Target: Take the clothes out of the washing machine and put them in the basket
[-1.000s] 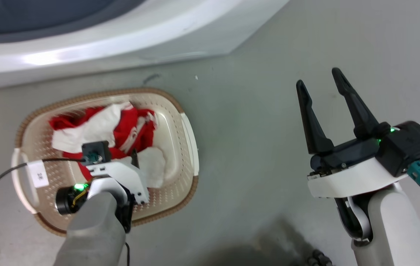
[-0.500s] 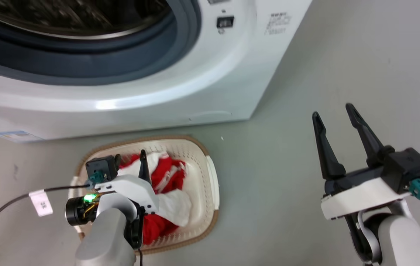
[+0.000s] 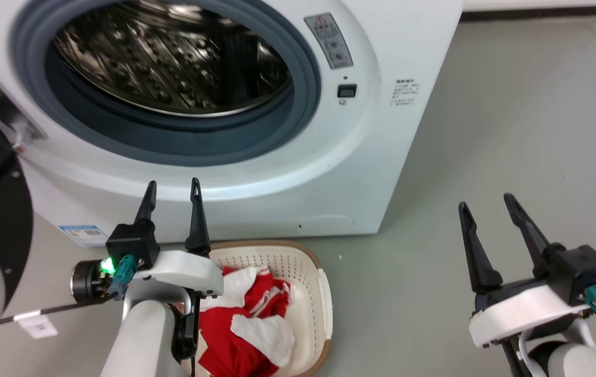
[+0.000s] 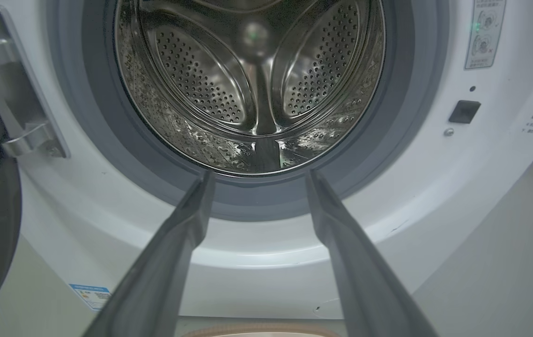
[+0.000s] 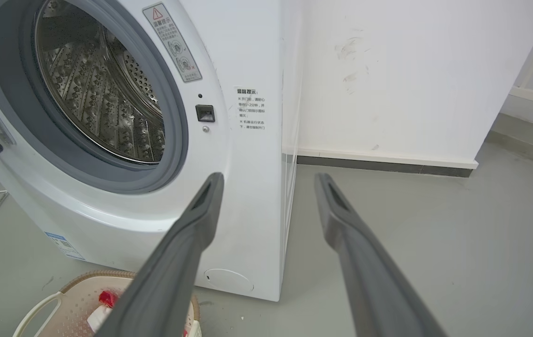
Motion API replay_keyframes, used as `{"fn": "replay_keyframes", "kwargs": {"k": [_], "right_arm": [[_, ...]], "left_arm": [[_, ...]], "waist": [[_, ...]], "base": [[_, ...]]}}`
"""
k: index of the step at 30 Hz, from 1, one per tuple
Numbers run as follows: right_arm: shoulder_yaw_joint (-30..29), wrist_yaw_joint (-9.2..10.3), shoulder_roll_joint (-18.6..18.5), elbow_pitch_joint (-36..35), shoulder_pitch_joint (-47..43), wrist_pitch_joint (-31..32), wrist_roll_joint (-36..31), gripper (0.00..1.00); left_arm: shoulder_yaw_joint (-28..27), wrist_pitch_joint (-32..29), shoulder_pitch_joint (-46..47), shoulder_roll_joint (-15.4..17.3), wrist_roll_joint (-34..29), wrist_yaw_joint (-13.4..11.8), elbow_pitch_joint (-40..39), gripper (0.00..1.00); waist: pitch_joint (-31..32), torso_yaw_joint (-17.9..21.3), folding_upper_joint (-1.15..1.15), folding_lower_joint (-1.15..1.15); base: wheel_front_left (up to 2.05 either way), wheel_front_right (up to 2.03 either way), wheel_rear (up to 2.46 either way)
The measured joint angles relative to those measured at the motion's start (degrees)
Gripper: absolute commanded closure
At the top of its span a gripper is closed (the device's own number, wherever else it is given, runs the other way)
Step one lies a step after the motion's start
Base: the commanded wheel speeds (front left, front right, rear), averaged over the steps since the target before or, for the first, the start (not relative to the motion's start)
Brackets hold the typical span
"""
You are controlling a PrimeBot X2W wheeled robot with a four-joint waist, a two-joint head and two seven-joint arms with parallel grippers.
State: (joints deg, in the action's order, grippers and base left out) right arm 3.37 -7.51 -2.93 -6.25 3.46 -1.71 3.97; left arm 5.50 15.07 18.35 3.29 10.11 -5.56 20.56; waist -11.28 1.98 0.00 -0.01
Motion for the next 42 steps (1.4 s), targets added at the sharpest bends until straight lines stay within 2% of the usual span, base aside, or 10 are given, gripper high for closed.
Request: {"fn": "replay_keyframes", "kwargs": {"k": [7,12,20,26,42], "right_arm": [[-0.8,0.0,-0.01,-0.66,-3.35,1.15,-0.49,0.0],[-0.99,0.0,-0.01,-1.1,-5.88,1.82,-0.43,0.0],[-1.1,0.0,-0.01,-2.66,-9.46,3.18,-0.48,0.0],[-1.11,0.0,-0.01,-3.1,-10.28,3.61,-0.51,0.0],[-0.92,0.0,-0.01,-2.93,-10.39,3.16,0.11,0.0]], "left_arm": [[0.33,0.0,-4.85,1.29,-3.57,-0.23,-10.29,0.0],[1.29,-0.15,-9.53,2.44,-4.64,-0.24,-14.49,0.0],[1.94,-3.87,-16.63,3.49,-4.81,-0.73,-20.2,0.0],[2.08,-5.13,-19.26,3.79,-4.3,-1.0,-21.43,0.0],[2.02,-5.59,-19.29,4.79,-3.3,-1.24,-21.89,0.0]], "waist": [[4.69,-1.38,0.0,0.0],[7.78,-1.88,0.0,0.0],[11.82,-2.41,0.0,0.0],[12.36,-2.66,0.0,0.0],[12.16,-2.76,0.0,0.01]], "base": [[0.0,0.0,0.0],[0.0,0.0,0.0],[0.0,0.0,0.0],[0.0,0.0,0.0],[0.0,0.0,0.0]]}}
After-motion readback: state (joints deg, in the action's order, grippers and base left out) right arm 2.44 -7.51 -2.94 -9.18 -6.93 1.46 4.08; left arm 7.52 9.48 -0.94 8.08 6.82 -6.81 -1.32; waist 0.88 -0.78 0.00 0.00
